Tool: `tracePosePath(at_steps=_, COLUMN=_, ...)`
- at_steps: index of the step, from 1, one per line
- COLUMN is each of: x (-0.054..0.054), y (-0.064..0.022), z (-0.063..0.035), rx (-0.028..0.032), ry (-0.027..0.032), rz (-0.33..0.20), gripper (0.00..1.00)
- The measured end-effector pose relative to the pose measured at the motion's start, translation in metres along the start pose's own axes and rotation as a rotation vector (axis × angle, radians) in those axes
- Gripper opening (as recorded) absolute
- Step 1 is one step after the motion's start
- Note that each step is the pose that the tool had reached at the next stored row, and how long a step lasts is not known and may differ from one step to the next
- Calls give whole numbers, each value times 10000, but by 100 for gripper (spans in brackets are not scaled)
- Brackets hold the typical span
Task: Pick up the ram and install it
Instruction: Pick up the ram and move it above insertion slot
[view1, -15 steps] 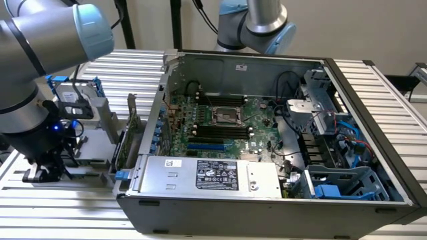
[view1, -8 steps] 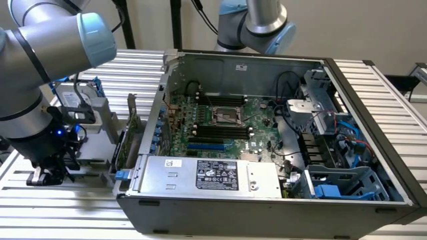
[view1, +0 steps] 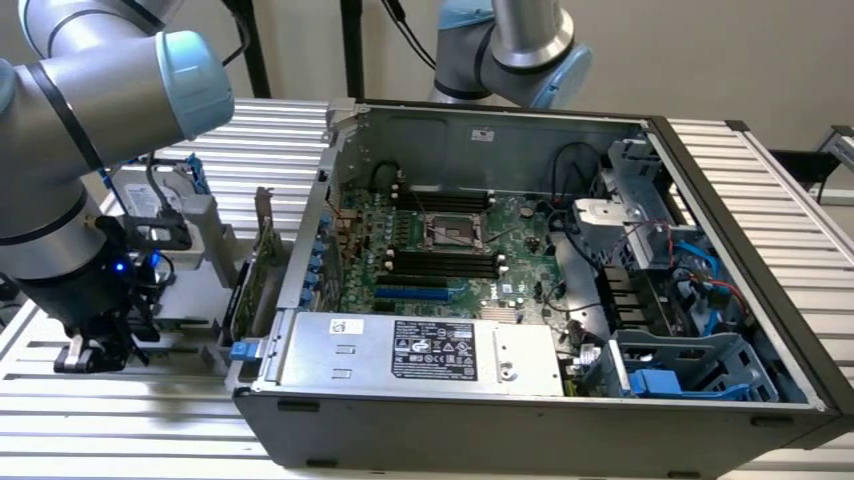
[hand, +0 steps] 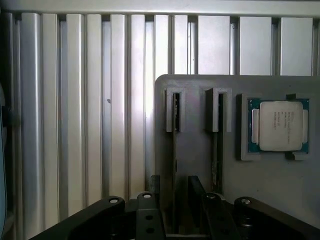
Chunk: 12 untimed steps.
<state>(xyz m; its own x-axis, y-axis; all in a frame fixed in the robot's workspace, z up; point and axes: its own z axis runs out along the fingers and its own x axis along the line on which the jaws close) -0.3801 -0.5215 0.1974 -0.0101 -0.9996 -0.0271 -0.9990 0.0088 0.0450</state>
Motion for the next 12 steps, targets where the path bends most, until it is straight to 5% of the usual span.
tracePosePath(at_steps=7, x=-2, y=8, z=1, rx=-2, ry=-94, rz=-20, gripper=36)
tracePosePath(at_steps=12, x=-2, y=12, z=6, rx=-3, ry=-183, rz=-43, gripper=27)
